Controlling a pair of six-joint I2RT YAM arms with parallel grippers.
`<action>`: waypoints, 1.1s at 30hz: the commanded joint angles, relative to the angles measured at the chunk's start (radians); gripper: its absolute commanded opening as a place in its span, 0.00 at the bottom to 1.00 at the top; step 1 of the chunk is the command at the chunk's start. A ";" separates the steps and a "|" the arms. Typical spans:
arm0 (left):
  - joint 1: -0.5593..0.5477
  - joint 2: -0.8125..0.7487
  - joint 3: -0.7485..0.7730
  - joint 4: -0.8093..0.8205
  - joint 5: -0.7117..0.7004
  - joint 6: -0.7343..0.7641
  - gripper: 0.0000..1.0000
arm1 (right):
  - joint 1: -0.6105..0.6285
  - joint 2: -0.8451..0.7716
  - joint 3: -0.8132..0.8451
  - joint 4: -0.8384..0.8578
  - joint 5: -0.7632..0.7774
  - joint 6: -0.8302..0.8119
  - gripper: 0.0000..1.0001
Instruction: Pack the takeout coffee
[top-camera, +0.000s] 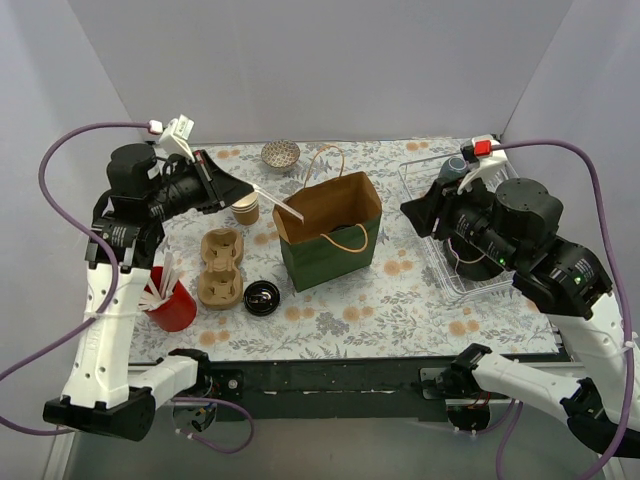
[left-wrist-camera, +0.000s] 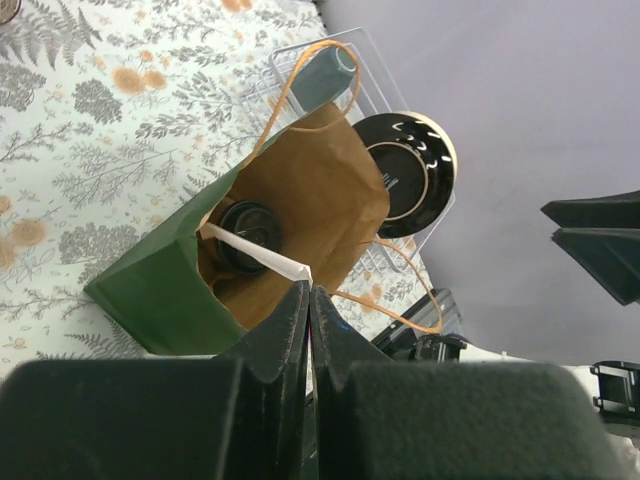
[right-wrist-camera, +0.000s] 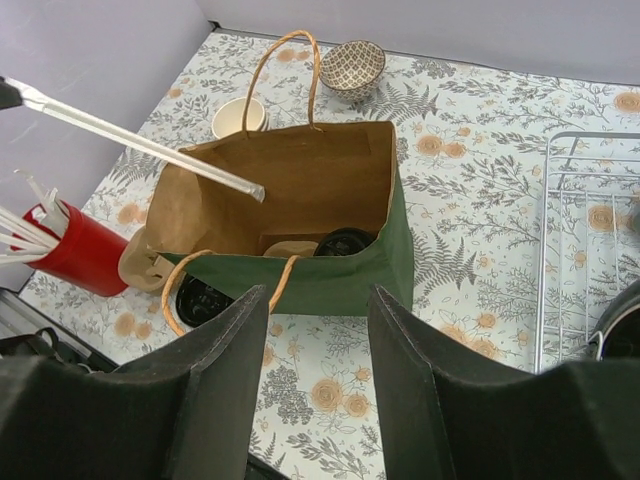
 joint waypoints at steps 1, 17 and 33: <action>0.004 -0.004 -0.019 -0.011 0.021 0.051 0.00 | -0.004 -0.013 -0.002 0.022 0.001 0.000 0.52; 0.004 0.071 -0.045 0.043 0.137 0.028 0.45 | -0.004 0.082 0.112 -0.135 -0.021 -0.012 0.57; 0.004 -0.230 -0.264 0.477 0.104 -0.119 0.98 | -0.002 0.063 0.196 -0.058 -0.093 0.081 0.99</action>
